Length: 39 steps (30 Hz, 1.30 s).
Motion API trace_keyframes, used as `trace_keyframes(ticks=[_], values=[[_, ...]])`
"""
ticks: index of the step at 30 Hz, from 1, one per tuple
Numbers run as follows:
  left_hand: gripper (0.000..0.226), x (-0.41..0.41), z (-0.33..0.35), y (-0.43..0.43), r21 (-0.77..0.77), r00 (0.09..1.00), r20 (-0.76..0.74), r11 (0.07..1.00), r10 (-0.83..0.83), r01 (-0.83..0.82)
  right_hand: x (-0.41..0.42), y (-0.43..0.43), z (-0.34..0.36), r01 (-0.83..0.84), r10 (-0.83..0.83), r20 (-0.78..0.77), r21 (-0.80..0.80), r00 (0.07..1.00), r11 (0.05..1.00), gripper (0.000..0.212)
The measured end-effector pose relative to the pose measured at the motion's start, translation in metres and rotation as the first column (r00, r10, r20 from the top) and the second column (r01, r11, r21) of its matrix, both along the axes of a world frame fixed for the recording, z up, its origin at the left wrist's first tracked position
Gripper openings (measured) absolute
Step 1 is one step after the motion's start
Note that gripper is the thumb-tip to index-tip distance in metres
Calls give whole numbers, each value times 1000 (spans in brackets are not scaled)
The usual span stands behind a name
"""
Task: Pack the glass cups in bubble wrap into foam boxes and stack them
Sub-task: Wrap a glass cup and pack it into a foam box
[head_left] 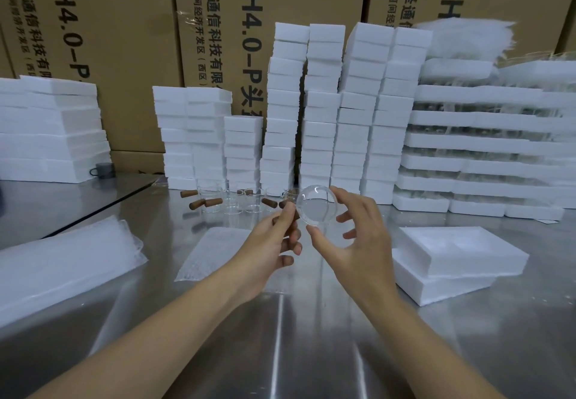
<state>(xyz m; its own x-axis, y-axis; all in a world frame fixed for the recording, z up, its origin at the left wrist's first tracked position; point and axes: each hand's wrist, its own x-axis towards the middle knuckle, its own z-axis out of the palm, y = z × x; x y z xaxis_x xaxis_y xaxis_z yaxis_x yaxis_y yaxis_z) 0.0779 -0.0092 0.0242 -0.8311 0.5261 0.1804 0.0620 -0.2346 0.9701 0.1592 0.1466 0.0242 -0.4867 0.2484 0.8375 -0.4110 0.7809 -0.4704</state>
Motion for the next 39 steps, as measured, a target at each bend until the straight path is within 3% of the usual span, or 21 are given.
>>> trace_keyframes(ticks=[7, 10, 13, 15, 18, 20, 22, 24, 26, 28, 30, 32, 35, 39], values=[[35, -1, 5, -9, -6, 996, -15, 996, -89, 89, -3, 1, -4, -41, 41, 14, -6, 999, 999, 72], [33, -1, 3, -9, -35, 995, -94, 999, 23, -26, -4, -1, -6, -55, 57, 33, -31, 998, 998, 72], [31, -2, 0, -6, -36, 968, -206, 987, 144, -155, -2, -6, -4, -146, 162, 65, -204, 985, 968, 72], [24, -5, -2, -6, -14, 942, -277, 980, 187, -199, -1, -11, -3, -235, 311, 103, -447, 945, 863, 76], [16, -9, -3, -6, -18, 909, -366, 975, 200, -222, -3, -14, 2, -329, 551, 22, -783, 834, 528, 68], [15, -10, -5, -6, -35, 900, -383, 970, 209, -241, -5, -13, 3, -372, 641, -49, -847, 766, 380, 44], [13, -11, -6, -6, -54, 898, -382, 964, 219, -259, -5, -11, 1, -408, 686, -109, -866, 719, 290, 24], [12, -11, -6, -6, -63, 896, -386, 962, 221, -264, -5, -12, 0, -414, 689, -145, -878, 710, 242, 23], [13, -10, -6, -4, -41, 877, -413, 957, 244, -286, -6, -15, 1, -405, 623, -134, -858, 770, 315, 38], [20, -8, -5, -3, 4, 869, -407, 952, 280, -305, -5, -18, 1, -378, 503, -89, -774, 860, 508, 48], [31, -6, -2, -4, 23, 868, -412, 955, 278, -295, -2, -20, 0, -291, 341, -28, -586, 940, 756, 49], [47, -4, -2, -5, 1, 855, -452, 959, 254, -284, -2, -20, -5, -192, 210, 2, -398, 978, 897, 52], [61, 3, -4, -1, 7, 838, -485, 959, 250, -283, -6, -20, -11, -148, 149, -15, -249, 989, 957, 58], [63, 8, -4, 1, 53, 832, -477, 954, 285, -296, -9, -17, -12, -146, 143, -32, -201, 989, 969, 64]])
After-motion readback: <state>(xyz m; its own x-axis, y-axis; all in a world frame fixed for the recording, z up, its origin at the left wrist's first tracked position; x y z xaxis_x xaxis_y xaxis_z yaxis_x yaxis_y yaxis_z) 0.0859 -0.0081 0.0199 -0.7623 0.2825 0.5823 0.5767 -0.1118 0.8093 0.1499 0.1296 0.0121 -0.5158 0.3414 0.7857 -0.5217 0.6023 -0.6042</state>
